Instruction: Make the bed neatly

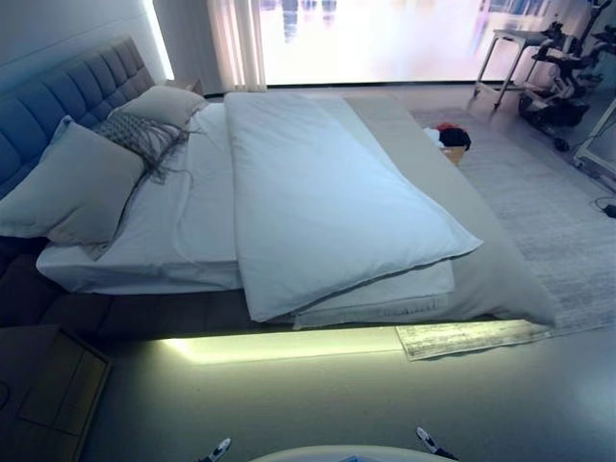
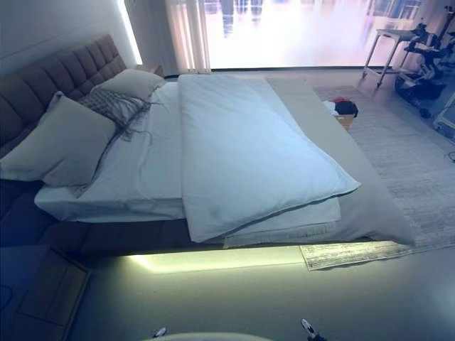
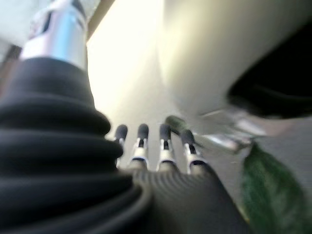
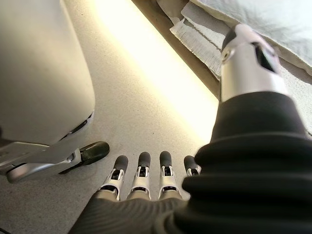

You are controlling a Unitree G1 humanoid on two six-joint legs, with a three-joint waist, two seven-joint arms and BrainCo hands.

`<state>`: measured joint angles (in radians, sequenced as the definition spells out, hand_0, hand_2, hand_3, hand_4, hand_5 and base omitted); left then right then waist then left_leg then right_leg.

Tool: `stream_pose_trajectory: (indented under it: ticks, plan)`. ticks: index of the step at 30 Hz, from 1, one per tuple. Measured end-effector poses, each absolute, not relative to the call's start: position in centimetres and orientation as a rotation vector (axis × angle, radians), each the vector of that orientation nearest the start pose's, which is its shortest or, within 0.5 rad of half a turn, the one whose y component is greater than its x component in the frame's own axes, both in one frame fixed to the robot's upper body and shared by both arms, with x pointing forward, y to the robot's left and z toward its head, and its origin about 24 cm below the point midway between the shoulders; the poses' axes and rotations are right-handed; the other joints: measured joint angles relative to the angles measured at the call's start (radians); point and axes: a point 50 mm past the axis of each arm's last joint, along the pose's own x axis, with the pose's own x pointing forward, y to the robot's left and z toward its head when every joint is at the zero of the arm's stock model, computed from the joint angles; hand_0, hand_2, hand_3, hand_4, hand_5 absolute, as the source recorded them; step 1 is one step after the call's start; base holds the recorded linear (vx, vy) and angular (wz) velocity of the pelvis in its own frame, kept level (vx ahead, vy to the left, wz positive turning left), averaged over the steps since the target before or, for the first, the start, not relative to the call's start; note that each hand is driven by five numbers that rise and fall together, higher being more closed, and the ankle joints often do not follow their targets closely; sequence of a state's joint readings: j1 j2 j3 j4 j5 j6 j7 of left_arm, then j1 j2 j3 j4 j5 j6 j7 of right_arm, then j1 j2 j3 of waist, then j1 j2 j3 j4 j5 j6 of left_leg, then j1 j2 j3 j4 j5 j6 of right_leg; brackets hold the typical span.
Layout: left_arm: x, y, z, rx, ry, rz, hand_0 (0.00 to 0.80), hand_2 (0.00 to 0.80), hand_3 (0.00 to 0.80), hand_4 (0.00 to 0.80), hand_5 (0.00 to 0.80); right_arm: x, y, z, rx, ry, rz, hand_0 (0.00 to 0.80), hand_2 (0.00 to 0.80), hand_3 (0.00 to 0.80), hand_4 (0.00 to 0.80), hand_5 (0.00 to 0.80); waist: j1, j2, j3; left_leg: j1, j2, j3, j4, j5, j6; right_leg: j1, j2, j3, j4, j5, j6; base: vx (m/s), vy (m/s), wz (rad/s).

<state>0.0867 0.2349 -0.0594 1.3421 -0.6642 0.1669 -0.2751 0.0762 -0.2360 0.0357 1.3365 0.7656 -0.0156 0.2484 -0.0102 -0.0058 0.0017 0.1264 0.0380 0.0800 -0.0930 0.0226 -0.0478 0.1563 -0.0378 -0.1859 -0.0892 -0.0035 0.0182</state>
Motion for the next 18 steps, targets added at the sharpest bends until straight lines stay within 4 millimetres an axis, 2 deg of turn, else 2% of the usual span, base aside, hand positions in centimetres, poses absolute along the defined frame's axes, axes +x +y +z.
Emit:
stream_pose_trajectory:
  ticks: [10, 18]
  plan:
    - [1.8, 22.2, -17.2, -0.546, 1.424, 0.339, 0.000, 0.000, 0.000, 0.000, 0.000, 4.2, -22.4, -17.0, 0.562, 1.191, -0.415, 0.000, 0.000, 0.000, 0.000, 0.000, -0.002, -0.009, 0.002, 0.001, 0.001, 0.002, 0.000, 0.000, 0.000, 0.000, 0.001, 0.003, 0.000, 0.000, 0.000, 0.024, -0.030, 0.00]
    - [2.2, 22.4, -17.2, -0.511, 1.430, 0.337, 0.000, 0.000, 0.000, 0.000, 0.000, 4.0, -22.7, -17.1, 0.530, 1.199, -0.461, 0.000, 0.000, 0.000, 0.000, 0.000, -0.002, -0.009, 0.009, 0.001, 0.002, 0.004, 0.001, -0.001, -0.001, -0.002, 0.002, 0.009, 0.001, 0.000, 0.000, 0.009, -0.063, -0.02]
